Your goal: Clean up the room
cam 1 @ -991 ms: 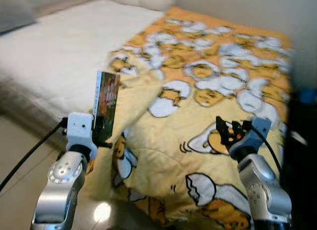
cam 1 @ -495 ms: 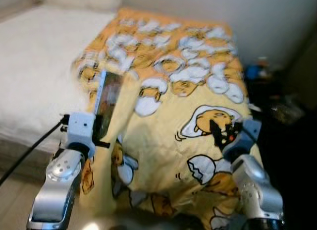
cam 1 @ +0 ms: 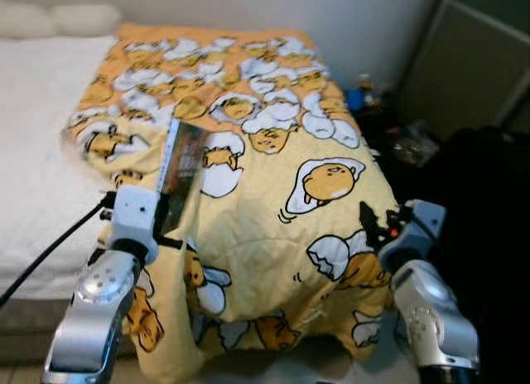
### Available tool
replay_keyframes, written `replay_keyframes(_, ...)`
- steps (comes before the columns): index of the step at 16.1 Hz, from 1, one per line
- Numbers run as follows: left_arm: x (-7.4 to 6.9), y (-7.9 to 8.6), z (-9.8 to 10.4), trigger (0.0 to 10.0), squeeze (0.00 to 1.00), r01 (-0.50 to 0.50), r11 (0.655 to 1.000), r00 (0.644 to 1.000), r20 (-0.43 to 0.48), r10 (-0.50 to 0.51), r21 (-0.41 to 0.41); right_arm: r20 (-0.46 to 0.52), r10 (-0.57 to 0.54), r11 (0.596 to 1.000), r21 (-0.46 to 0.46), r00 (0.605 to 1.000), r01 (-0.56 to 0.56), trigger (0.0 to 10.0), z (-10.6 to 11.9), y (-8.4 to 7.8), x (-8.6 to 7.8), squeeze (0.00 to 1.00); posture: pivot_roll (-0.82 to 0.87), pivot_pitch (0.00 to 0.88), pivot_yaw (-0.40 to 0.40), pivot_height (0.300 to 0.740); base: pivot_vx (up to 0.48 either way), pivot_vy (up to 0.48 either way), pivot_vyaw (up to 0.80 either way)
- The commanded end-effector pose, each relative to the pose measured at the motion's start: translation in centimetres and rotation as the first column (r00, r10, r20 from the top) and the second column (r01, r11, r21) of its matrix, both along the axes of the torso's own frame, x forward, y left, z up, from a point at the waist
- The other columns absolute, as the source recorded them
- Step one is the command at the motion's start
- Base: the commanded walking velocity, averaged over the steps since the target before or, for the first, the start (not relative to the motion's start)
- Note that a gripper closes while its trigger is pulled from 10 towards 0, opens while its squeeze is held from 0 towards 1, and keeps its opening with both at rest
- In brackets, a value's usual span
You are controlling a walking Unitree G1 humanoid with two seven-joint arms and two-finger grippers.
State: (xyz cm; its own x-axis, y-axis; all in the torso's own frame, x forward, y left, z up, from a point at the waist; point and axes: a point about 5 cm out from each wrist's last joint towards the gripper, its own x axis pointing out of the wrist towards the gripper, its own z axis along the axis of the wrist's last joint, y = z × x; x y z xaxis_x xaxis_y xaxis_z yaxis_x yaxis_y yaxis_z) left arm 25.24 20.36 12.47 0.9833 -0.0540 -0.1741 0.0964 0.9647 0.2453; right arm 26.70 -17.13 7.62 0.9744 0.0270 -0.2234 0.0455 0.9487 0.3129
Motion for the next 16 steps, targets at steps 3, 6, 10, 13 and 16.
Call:
replay_keyframes(3,0.2,0.1,1.3,10.0,0.0,-0.008,1.0,0.998,0.059,0.008,0.005,0.018,0.001,1.0,-0.015,1.0,-0.001,10.0,0.5,0.3,0.3,0.0,0.02,0.0,-0.059,0.74,0.0,0.409,-0.8)
replay_keyframes(6,0.5,0.0,1.4,10.0,0.0,-0.011,1.0,0.998,0.06,0.01,0.005,0.035,0.024,0.998,-0.065,0.999,-0.021,10.0,0.8,0.4,0.5,0.0,0.02,0.0,-0.054,0.74,0.0,0.412,-0.45)
replay_keyframes(10,0.4,0.3,1.1,10.0,0.0,-0.032,0.999,0.998,0.057,0.031,0.009,0.041,0.071,0.994,-0.081,0.997,-0.067,10.0,0.8,0.7,0.6,0.0,0.02,0.0,-0.056,0.74,0.0,0.414,0.0)
replay_keyframes(13,0.6,0.5,1.2,10.0,0.0,-0.03,0.999,0.998,0.061,0.029,0.013,0.045,0.114,0.989,-0.101,0.992,-0.109,10.0,0.9,1.2,0.7,0.0,0.02,0.0,-0.051,0.74,0.0,0.42,0.0)
replay_keyframes(16,0.6,0.2,1.1,10.0,0.0,-0.023,1.0,0.998,0.062,0.022,0.013,0.05,0.173,0.976,-0.141,0.984,-0.164,10.0,0.9,1.4,0.5,0.0,0.03,0.0,-0.052,0.74,0.0,0.417,0.27)
